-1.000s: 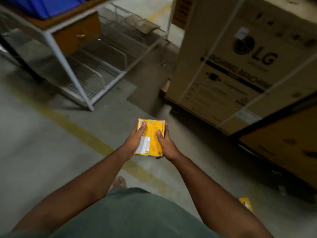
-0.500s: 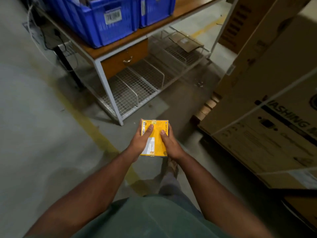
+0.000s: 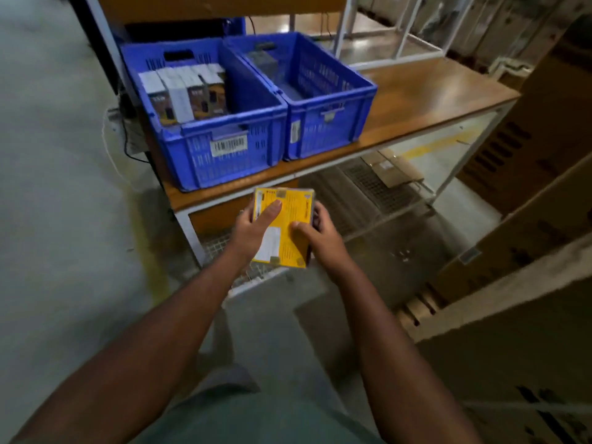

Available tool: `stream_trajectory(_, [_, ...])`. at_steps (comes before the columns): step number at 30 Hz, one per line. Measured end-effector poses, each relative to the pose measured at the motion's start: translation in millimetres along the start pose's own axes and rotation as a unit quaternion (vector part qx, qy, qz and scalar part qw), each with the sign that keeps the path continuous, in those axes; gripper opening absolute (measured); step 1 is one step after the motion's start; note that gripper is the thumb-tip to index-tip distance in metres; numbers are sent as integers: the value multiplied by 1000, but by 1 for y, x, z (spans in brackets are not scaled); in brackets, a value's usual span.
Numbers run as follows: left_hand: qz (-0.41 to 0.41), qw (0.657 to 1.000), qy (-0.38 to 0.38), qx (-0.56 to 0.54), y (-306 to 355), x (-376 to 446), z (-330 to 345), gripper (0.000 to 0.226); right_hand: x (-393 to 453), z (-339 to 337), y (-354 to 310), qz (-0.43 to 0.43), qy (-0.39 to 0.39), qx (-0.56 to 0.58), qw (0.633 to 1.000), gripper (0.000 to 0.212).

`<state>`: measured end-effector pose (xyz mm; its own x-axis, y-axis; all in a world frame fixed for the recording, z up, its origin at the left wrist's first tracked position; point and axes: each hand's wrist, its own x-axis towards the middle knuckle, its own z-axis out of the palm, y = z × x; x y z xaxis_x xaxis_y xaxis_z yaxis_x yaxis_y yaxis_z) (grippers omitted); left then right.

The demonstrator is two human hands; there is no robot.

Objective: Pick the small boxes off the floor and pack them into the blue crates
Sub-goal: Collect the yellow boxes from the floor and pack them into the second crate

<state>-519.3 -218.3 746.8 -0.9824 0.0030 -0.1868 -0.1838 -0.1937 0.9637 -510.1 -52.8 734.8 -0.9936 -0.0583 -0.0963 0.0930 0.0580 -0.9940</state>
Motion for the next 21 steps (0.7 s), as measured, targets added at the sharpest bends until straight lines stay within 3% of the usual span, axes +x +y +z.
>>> stream_trajectory(4, [57,998,-15,-15,57,78,13,55,81,-5,-59,-75,8,-17,997,60])
stream_trajectory(10, [115,991,-66,-2,125,200,11,24,191,-8,-120,-130,47,-46,989,63])
stream_trajectory(15, [187,974,-96,88,192,290,15,39,269,-16,-169,-174,121,-80,974,66])
stream_trajectory(21, [228,951,-126,164,232,403,15,38,370,-34,-199,-185,167,-139,958,65])
